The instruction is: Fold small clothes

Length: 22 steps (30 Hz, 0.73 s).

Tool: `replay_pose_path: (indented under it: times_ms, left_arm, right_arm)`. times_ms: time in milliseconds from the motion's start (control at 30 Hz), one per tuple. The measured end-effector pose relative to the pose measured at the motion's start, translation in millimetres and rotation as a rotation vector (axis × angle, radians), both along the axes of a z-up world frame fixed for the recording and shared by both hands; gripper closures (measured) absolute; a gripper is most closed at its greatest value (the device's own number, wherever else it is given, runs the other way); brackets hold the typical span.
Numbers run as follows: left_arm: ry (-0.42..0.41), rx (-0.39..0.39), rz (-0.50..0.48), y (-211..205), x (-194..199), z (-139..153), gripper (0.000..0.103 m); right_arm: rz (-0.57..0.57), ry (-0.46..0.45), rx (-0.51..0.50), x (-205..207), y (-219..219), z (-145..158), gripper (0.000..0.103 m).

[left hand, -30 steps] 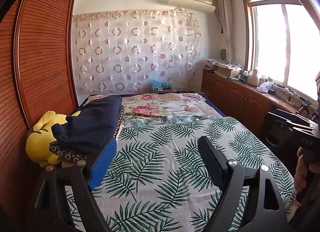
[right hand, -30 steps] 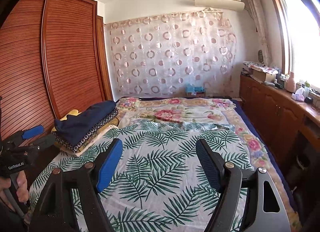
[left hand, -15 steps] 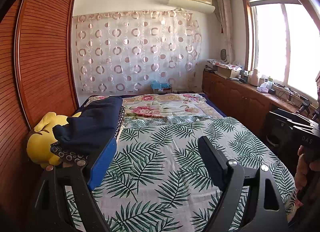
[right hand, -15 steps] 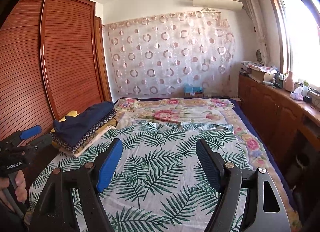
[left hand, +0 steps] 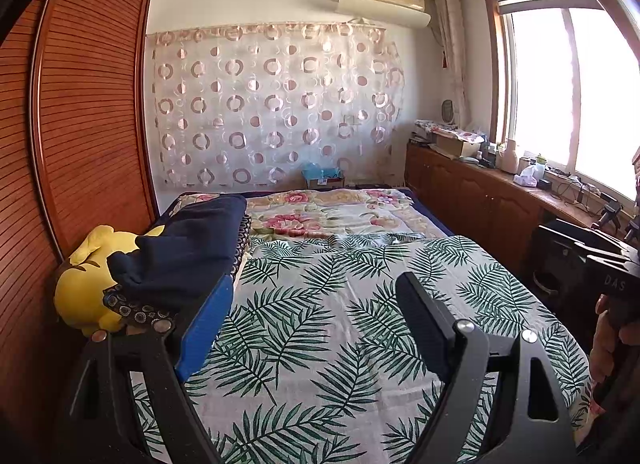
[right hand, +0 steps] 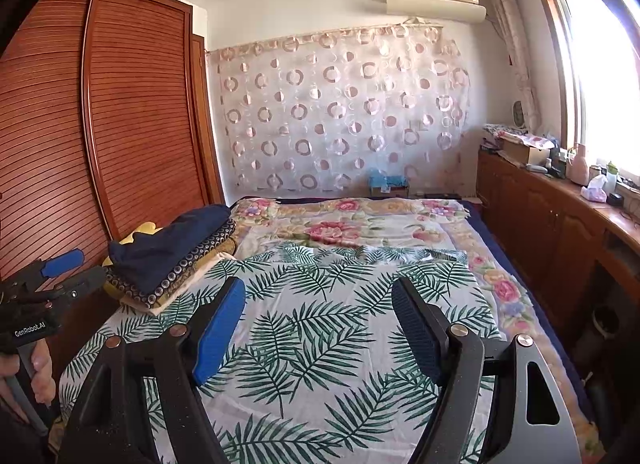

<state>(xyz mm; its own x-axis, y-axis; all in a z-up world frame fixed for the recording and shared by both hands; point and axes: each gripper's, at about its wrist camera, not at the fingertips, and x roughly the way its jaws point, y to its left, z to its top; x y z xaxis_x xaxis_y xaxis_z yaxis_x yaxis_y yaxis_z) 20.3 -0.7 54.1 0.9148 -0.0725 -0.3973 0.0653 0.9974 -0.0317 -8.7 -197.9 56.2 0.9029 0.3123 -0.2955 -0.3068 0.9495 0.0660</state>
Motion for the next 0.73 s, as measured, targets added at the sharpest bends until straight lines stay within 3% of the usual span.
replay_pose_path:
  times_ms: [733]
  left_arm:
    - [-0.003, 0.005, 0.0, -2.7, -0.8, 2.0, 0.019]
  right_arm:
    - [0.004, -0.006, -0.003, 4.2, -4.1, -2.3, 0.026]
